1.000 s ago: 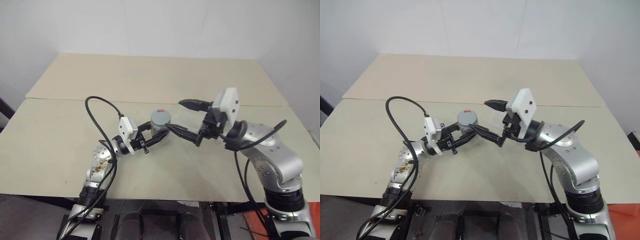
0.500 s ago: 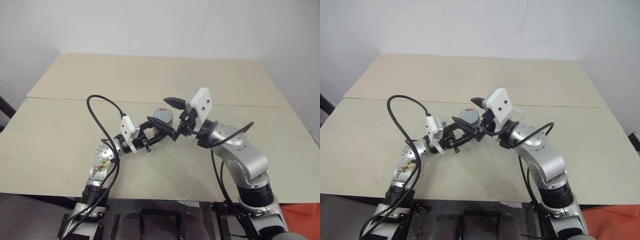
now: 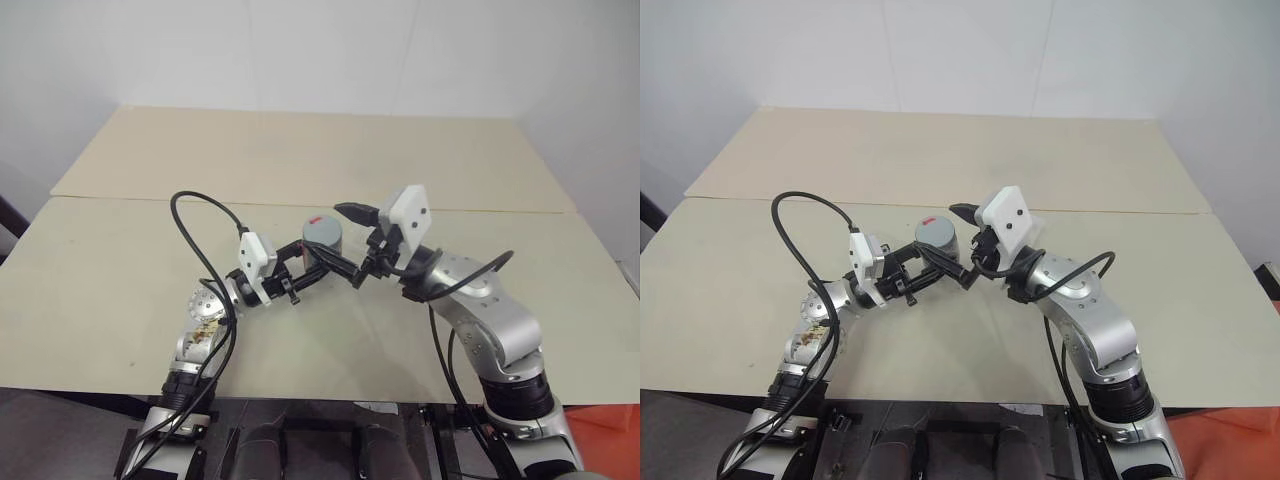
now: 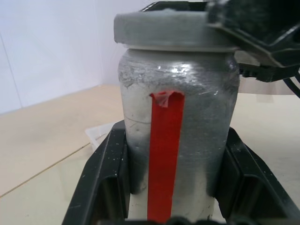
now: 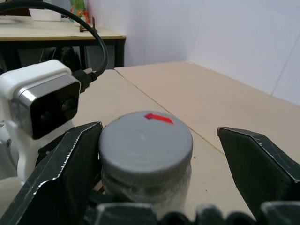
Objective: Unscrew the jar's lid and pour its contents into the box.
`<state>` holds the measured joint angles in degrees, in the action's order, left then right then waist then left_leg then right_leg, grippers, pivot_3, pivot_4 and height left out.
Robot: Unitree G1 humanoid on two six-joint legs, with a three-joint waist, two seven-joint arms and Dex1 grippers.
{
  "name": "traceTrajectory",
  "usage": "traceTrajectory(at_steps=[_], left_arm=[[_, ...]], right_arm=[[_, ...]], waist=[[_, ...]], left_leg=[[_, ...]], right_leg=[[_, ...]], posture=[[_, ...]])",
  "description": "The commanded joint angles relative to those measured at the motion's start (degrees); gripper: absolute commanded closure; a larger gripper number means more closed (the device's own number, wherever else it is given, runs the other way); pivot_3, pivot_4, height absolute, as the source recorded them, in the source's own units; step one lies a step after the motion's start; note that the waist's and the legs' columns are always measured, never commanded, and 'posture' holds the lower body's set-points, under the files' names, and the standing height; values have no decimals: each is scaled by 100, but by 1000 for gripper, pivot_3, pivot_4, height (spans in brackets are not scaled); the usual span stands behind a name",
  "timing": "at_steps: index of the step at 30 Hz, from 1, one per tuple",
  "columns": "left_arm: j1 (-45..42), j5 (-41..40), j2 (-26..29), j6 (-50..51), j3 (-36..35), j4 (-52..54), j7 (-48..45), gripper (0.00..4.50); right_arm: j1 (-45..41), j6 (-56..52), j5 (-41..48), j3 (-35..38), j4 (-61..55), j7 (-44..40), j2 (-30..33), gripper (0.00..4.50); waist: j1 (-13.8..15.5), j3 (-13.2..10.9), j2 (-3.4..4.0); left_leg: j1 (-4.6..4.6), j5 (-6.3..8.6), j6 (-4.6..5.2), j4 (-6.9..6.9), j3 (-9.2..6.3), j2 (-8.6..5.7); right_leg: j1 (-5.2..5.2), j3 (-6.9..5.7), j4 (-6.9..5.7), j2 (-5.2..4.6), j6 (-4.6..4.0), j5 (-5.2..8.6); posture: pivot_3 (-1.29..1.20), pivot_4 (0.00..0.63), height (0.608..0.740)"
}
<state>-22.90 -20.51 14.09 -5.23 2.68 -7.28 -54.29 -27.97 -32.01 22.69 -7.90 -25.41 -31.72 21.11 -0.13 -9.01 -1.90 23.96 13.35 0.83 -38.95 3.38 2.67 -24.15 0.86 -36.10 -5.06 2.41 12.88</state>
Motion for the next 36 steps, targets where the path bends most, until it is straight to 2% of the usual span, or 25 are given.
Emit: traceTrajectory(at_steps=[1, 20, 27, 36], left_arm=[[-68, -168, 48, -91, -138, 143, -28, 2573], [-82, -108, 69, -130, -157, 26, -195, 2573], [-67, -25, 67, -191, -129, 4, -178, 2573], [-28, 3, 26, -242, -37, 56, -150, 2573]], right_arm=[[84, 210, 8, 330, -176, -44, 150, 20], [347, 357, 69, 748, -168, -296, 638, 20], [568, 206, 455, 787, -498, -950, 1112, 20], [260, -148, 555, 348, -644, -491, 605, 20]], waist=[[-1, 0, 0], [7, 0, 0], [11, 0, -1], [-17, 0, 0]], left_leg=[[0, 0, 0, 0, 0, 0], [1, 0, 0, 0, 0, -1], [1, 0, 0, 0, 0, -1], [-1, 0, 0, 0, -1, 1]], right_leg=[[0, 0, 0, 0, 0, 0], [1, 0, 1, -1, 0, 0], [0, 1, 3, -1, 1, 0], [1, 1, 0, 1, 0, 0]], posture=[[0, 150, 740], [0, 150, 740], [0, 150, 740], [0, 150, 740]])
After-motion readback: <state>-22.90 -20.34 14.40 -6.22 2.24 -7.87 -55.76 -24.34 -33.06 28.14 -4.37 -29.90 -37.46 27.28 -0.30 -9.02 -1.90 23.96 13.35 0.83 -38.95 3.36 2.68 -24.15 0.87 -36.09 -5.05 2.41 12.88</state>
